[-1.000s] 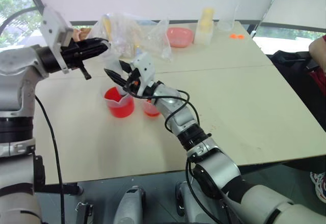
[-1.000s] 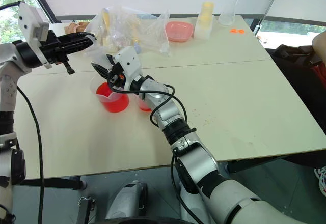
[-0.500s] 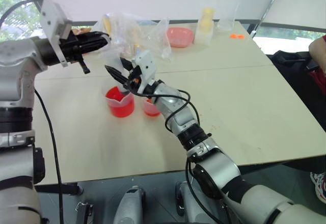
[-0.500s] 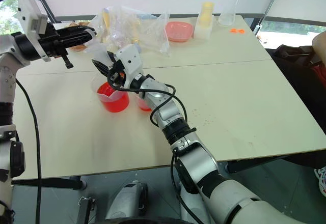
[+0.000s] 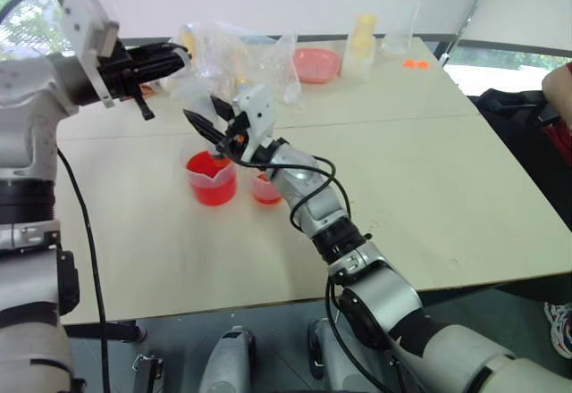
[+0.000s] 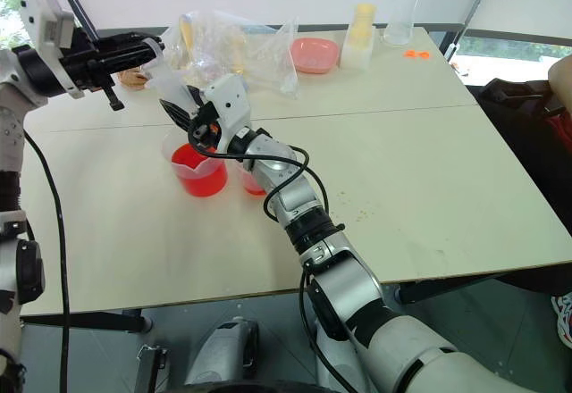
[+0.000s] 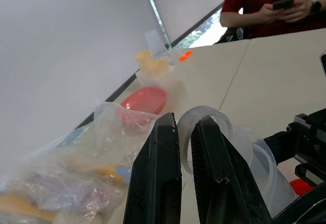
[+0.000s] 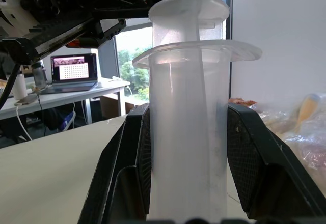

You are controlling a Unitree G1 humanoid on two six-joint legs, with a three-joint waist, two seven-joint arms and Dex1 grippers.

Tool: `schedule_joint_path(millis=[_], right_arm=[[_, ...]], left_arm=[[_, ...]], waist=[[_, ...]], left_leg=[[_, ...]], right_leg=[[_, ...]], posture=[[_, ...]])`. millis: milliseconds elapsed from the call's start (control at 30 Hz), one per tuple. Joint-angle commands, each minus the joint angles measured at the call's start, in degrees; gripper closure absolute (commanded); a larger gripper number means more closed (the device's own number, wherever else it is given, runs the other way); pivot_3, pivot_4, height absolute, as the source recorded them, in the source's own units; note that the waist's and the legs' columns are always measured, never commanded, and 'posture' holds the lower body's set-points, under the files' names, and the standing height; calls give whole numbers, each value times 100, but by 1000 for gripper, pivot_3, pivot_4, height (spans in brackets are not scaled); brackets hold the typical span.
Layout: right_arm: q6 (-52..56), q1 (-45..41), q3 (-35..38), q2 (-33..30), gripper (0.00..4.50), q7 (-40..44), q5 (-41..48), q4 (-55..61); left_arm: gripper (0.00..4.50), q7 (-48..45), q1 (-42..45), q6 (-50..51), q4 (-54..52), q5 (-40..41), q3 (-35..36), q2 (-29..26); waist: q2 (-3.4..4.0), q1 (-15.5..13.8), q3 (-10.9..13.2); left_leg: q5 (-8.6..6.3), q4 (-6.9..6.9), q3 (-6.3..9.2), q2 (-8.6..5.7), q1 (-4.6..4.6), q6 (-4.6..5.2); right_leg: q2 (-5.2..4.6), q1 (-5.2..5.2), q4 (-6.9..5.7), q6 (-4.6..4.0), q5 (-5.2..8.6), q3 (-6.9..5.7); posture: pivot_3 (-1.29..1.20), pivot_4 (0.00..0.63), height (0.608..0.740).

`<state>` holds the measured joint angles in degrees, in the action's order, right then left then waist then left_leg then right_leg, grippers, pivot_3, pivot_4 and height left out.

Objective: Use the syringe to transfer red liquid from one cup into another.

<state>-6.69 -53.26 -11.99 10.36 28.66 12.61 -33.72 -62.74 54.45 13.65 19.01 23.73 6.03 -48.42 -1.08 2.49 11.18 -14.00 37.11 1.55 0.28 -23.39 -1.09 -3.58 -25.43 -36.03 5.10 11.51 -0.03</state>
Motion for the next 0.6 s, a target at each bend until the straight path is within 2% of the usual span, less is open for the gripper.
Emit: schedule_joint_path(millis=[33,233,367,500,600], right_arm=[[-175,339,-743,884,3025,472,-67,485],[-166,249,-665,900,3025,389,-4,521],[-121,53,-524,887,3025,257,131,588],[-124,-122,-443,865,3025,166,238,678],[-68,-265,-334,863,3025,86,356,813]], left_arm=[[4462,452,371,-172,348,-247,396,-267],[4462,212,-34,125,13,-39,401,-345],[2880,26,-440,602,-447,256,506,-485],[856,44,-894,698,-800,150,546,-635],[856,-34,-1312,1010,-1169,367,769,-807]], waist=[[0,3,0],[0,6,0],[1,18,0],[0,10,0],[0,5,0]], left_leg=[[0,0,0,0,0,0],[0,0,0,0,0,0],[0,-1,2,2,0,0],[0,-1,2,2,1,0],[0,-1,3,2,0,0]], right_leg=[[0,0,0,0,0,0],[0,0,0,0,0,0],[2,-1,-1,0,0,0],[1,-1,0,-1,1,0],[1,-1,0,-1,1,0]], posture=[[0,150,740],[0,150,740],[0,150,740],[0,150,740],[0,150,740]])
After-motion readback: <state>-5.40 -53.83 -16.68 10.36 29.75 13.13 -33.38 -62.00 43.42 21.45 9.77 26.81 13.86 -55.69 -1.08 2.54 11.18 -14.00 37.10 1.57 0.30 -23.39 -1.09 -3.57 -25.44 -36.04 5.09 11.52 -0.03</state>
